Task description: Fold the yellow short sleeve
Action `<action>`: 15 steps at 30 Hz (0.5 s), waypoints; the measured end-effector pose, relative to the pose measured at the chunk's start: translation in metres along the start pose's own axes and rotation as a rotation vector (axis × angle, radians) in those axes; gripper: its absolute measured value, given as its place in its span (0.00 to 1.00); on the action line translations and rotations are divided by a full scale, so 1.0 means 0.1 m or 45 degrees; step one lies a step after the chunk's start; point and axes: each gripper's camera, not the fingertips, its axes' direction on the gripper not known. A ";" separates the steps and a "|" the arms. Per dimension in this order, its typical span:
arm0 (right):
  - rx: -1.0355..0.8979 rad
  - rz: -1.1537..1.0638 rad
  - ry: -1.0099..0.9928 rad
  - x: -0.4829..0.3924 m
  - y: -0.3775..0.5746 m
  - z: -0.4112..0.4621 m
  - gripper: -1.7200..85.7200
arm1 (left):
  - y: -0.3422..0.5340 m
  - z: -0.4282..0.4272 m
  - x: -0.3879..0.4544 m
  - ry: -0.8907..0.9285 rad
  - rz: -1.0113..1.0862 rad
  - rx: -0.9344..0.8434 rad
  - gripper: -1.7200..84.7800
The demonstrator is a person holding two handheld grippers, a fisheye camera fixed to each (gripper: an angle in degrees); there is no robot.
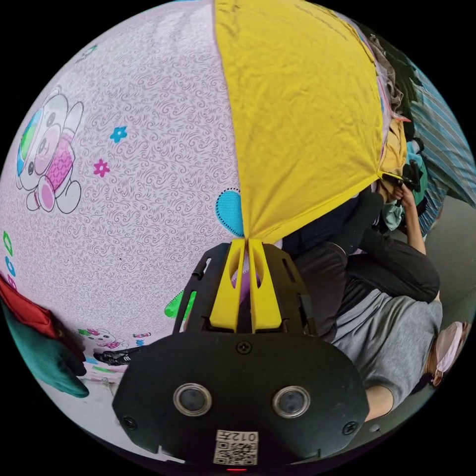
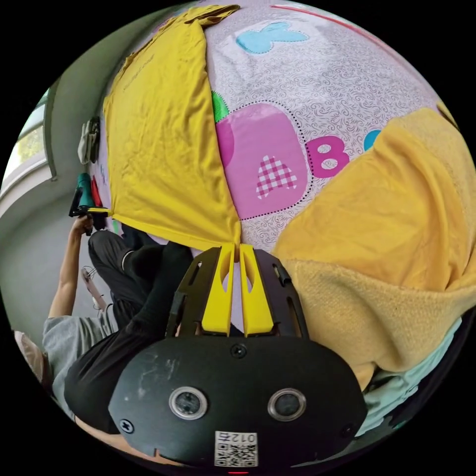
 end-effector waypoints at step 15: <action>0.128 0.051 0.024 -0.22 0.27 -0.31 0.01 | 0.20 -0.10 0.19 -0.075 -0.234 0.273 0.03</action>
